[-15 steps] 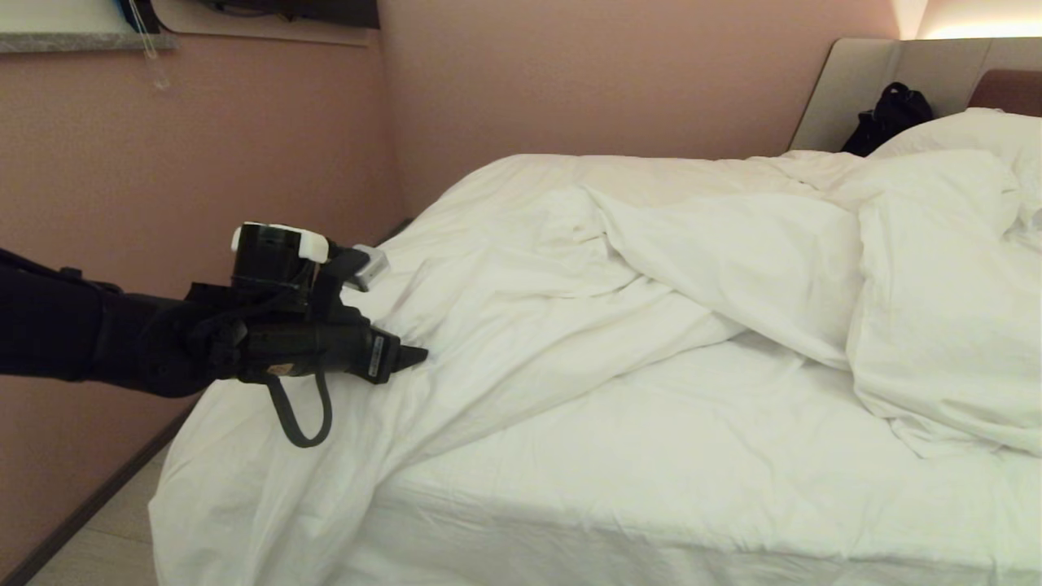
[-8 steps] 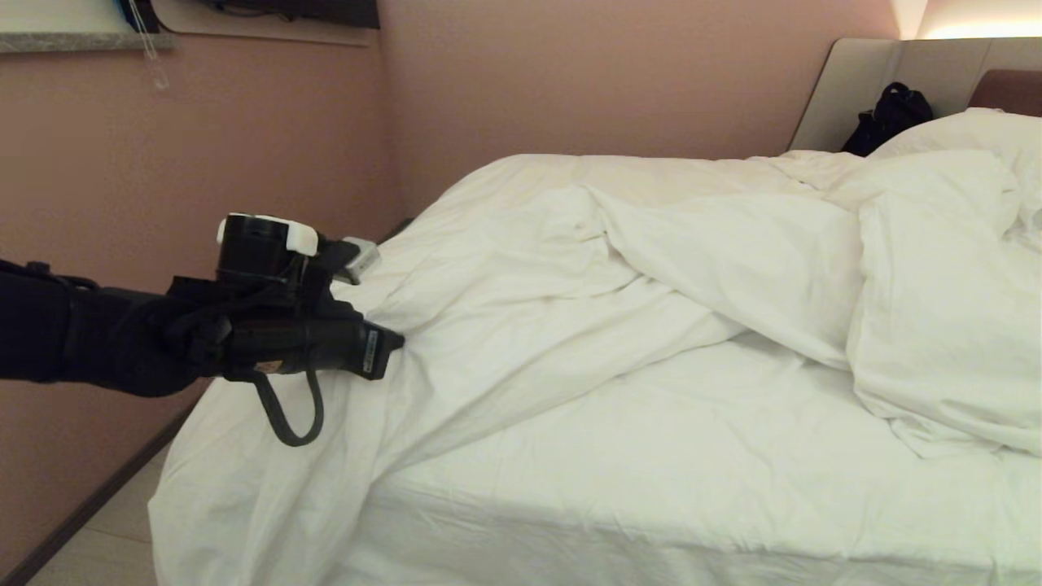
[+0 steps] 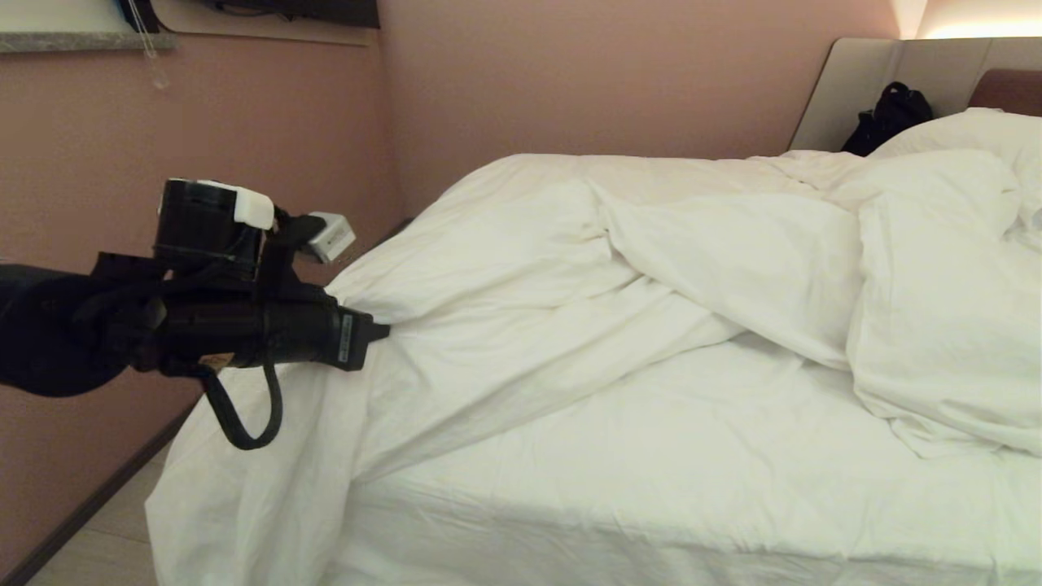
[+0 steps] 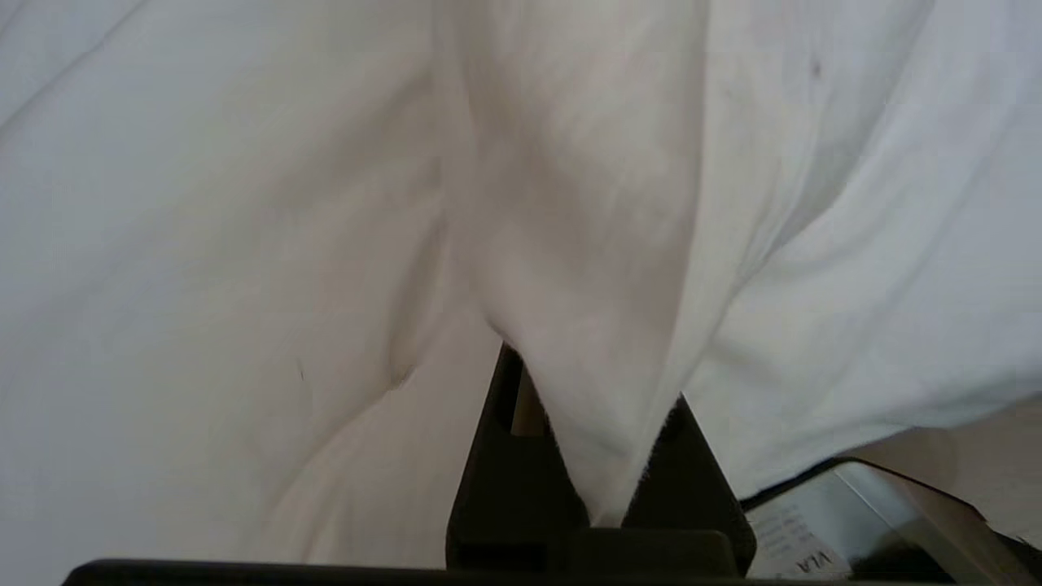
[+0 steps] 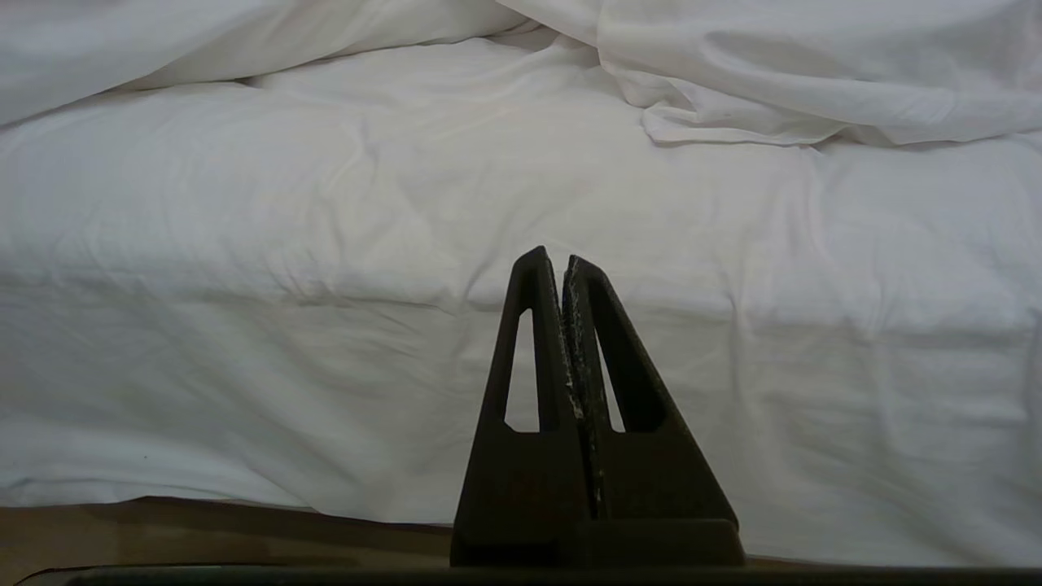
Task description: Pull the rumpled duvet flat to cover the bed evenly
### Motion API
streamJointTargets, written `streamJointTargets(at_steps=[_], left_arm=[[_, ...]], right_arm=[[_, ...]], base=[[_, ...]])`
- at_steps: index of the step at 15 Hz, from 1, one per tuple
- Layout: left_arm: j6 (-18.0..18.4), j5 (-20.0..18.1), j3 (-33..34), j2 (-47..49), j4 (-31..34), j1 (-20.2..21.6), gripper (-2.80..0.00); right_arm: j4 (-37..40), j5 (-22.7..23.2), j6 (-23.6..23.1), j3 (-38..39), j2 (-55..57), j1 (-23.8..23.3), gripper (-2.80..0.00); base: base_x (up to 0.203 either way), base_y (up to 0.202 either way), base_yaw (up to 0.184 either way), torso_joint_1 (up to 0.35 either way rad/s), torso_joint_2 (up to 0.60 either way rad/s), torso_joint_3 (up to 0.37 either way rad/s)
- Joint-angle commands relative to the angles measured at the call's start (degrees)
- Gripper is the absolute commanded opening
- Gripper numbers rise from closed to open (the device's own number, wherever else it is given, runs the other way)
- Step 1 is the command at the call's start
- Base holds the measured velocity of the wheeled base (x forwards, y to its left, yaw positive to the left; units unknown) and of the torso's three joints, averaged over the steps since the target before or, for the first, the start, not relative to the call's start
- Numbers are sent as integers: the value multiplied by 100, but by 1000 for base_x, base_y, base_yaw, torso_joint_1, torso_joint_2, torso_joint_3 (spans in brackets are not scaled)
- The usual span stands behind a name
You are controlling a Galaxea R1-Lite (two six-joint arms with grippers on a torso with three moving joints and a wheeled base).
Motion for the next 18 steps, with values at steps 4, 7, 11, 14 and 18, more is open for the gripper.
streamJointTargets(at_steps=[4, 7, 11, 14, 18], left_arm=[[-86, 1, 389, -1405, 751, -380, -280], [-94, -7, 713, -2233, 1357, -415, -280], [-84, 8, 1319, -3410, 2104, -417, -280], [-83, -238, 1867, -4117, 2595, -533, -280], [-76, -970, 2508, -4907, 3276, -581, -280]], right_arm=[[1, 0, 2, 0, 7, 0, -280], [1, 0, 2, 0, 7, 0, -280], [1, 0, 2, 0, 7, 0, -280], [1, 0, 2, 0, 7, 0, -280], [1, 0, 2, 0, 7, 0, -280]], base=[[0, 0, 0, 0, 0, 0], [0, 0, 0, 0, 0, 0], [0, 0, 0, 0, 0, 0], [0, 0, 0, 0, 0, 0], [0, 0, 0, 0, 0, 0]])
